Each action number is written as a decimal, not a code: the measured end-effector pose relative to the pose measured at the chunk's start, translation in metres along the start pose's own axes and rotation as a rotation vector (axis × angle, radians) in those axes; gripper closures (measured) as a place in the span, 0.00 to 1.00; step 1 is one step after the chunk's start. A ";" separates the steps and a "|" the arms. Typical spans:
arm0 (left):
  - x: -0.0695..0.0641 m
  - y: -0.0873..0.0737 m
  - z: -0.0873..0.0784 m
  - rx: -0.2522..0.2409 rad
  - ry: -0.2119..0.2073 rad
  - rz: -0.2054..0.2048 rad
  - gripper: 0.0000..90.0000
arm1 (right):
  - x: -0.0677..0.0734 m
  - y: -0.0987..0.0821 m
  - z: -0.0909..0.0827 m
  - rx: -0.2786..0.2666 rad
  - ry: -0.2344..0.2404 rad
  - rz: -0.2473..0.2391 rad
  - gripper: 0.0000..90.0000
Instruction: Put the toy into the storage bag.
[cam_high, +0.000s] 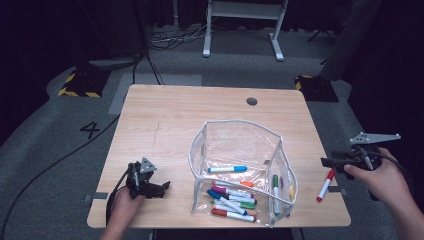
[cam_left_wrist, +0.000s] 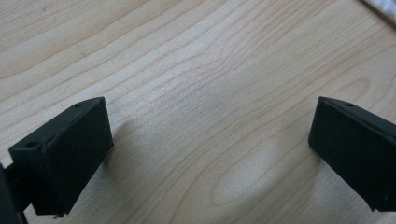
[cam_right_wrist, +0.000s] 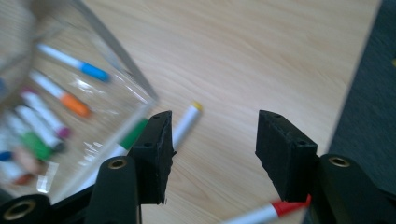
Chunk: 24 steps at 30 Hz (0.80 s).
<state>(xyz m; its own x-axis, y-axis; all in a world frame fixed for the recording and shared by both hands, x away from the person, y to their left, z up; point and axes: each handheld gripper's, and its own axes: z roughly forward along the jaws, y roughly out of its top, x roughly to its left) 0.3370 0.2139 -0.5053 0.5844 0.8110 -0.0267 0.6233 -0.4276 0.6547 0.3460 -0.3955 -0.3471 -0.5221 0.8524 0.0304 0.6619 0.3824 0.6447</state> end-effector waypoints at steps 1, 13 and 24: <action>0.000 0.000 0.000 0.000 0.001 0.003 0.00 | -0.006 -0.009 0.006 0.020 -0.021 0.015 0.52; 0.000 0.000 0.000 0.000 0.000 0.001 0.00 | -0.040 -0.084 0.075 0.203 -0.050 0.205 0.56; 0.000 0.000 0.000 0.000 0.001 0.003 0.00 | -0.024 -0.069 0.099 0.263 -0.105 0.126 0.84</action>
<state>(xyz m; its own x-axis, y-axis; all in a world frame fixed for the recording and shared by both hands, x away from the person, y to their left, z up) 0.3371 0.2140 -0.5052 0.5856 0.8102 -0.0237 0.6213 -0.4299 0.6551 0.3665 -0.4072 -0.4675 -0.3774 0.9260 0.0099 0.8417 0.3386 0.4206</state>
